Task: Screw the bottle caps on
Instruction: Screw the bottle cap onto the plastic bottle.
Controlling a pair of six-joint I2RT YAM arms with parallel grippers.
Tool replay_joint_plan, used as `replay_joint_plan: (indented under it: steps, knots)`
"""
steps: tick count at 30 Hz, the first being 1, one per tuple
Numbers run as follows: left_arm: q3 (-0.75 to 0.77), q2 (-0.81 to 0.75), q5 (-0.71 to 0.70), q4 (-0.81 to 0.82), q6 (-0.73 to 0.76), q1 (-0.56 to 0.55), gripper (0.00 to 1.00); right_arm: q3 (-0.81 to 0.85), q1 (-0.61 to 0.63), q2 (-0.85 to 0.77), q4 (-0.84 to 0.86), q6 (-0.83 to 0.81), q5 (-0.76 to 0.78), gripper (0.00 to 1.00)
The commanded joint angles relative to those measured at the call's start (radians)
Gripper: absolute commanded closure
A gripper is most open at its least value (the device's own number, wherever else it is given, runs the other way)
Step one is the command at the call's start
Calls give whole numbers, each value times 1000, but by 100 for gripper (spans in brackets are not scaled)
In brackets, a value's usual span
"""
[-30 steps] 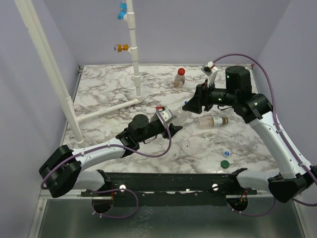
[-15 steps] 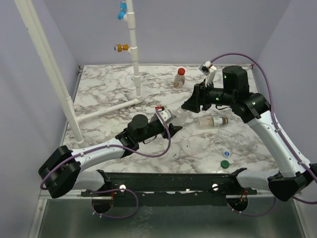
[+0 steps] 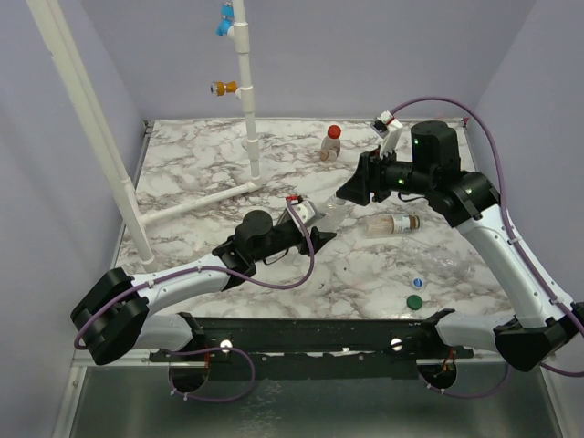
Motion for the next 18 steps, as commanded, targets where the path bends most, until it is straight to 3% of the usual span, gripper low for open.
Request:
replay_joint_plan:
  steps: [1, 18]
  knots:
    - [-6, -13, 28, 11, -9, 5, 100, 21, 7, -12, 13, 14, -8, 47]
    - [23, 17, 22, -5, -18, 11, 100, 10, 10, -10, -14, 15, 27, 68]
